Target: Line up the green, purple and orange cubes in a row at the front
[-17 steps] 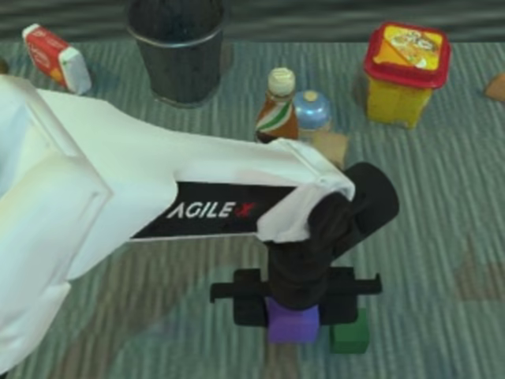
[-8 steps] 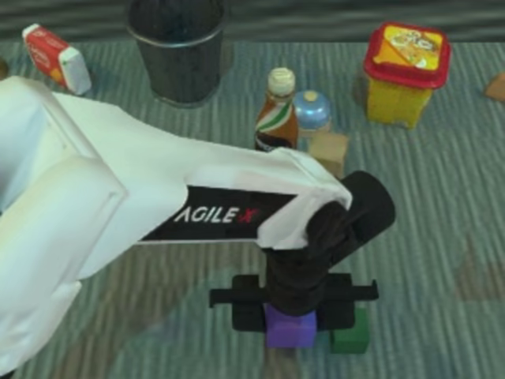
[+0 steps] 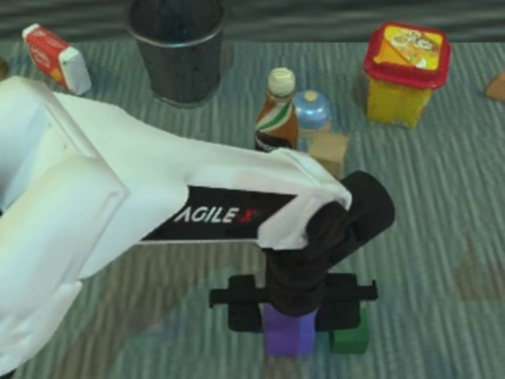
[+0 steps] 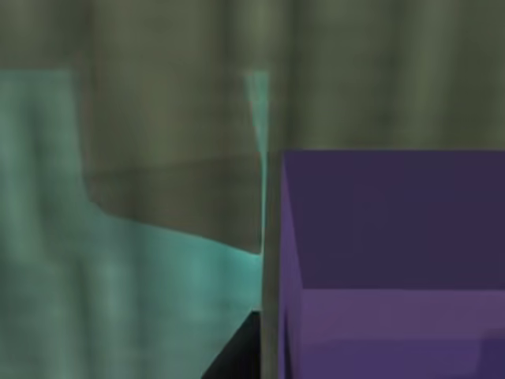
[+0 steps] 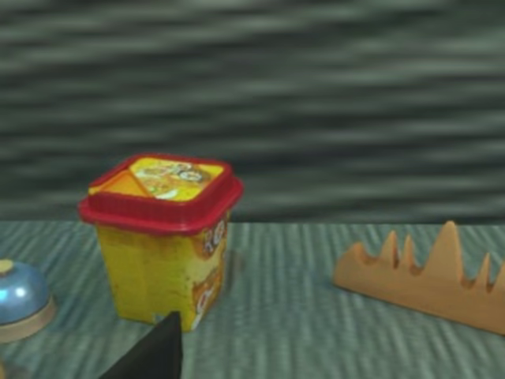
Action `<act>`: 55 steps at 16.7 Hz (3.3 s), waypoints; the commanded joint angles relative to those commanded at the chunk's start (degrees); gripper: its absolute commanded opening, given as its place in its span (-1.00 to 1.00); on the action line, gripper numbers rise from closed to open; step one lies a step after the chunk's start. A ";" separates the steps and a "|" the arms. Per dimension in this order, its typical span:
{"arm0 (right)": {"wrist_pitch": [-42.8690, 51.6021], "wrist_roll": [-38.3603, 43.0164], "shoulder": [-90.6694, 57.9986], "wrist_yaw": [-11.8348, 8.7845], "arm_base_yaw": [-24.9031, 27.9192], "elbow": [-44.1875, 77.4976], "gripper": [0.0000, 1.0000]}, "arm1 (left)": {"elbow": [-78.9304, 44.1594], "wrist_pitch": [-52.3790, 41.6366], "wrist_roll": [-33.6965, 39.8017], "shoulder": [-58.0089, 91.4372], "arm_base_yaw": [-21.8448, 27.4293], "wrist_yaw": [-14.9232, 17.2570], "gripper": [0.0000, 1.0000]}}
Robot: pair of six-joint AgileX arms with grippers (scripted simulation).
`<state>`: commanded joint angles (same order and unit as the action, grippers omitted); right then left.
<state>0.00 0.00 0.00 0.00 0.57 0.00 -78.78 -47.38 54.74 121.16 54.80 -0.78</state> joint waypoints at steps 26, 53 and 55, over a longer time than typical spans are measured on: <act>0.00 0.00 0.00 0.00 0.00 0.00 1.00 | -9.13 -14.26 -1.43 -4.90 -0.94 -0.08 1.00; 0.00 0.00 0.00 0.00 0.00 0.00 1.00 | -46.76 -28.51 -113.63 18.48 -38.45 1.10 1.00; 0.00 0.00 0.00 0.00 0.00 0.00 1.00 | -46.76 -28.51 -113.63 18.48 -38.45 1.10 1.00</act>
<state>0.00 0.00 0.00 0.00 0.57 0.00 -125.54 -75.90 -58.89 139.64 16.35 0.32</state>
